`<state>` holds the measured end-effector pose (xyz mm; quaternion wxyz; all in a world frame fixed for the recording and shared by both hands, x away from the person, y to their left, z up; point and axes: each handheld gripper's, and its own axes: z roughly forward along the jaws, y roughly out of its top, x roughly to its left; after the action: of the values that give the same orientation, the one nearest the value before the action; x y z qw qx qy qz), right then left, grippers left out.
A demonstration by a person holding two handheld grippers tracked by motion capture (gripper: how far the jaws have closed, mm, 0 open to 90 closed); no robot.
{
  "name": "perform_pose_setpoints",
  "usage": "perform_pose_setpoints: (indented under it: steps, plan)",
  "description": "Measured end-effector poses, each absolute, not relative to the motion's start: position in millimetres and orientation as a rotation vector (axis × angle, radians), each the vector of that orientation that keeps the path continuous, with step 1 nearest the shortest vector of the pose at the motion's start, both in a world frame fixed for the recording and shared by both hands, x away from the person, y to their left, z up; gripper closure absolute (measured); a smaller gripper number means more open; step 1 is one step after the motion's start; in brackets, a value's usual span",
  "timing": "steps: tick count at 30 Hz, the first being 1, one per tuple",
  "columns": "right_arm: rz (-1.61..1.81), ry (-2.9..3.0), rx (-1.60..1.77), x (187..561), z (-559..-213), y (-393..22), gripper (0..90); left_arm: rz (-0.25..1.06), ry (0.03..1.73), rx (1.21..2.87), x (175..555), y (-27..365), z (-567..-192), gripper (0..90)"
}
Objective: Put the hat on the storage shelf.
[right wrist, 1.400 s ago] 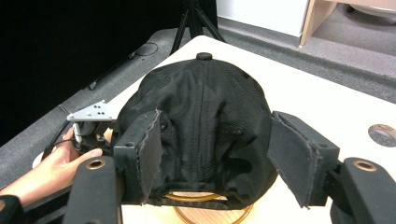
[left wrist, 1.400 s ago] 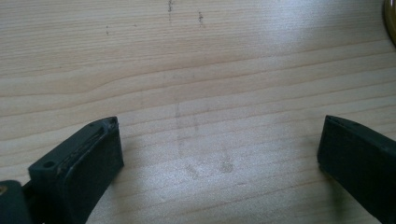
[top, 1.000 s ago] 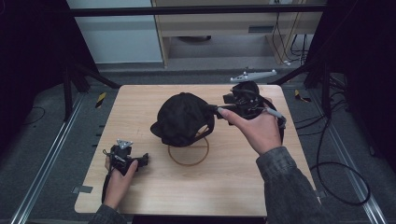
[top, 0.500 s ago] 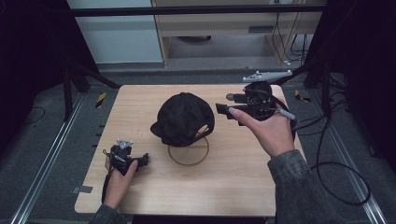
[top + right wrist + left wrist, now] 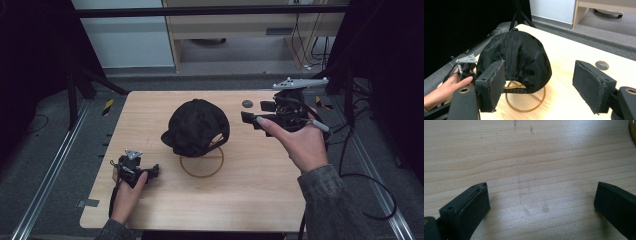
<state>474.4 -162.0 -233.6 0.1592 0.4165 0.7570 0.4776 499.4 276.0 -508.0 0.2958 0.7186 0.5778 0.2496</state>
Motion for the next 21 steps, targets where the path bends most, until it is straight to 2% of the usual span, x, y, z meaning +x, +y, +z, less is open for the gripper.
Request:
perform_pose_setpoints:
  steps: [8, 15, 21]
  plan:
    - [1.362, 2.139, 1.207, 470.7, -236.8, -174.6, 23.0, 0.664, 1.537, 1.912, 499.4, 276.0, -508.0, 0.0]
    - [1.353, 2.111, 1.231, 468.6, -243.0, -184.7, 14.2, 0.664, 1.537, 1.911, 499.4, 275.9, -508.0, 0.0]
    - [1.340, 2.093, 1.229, 467.7, -246.6, -190.6, 10.5, 0.664, 1.537, 1.911, 499.4, 276.0, -508.0, 0.0]
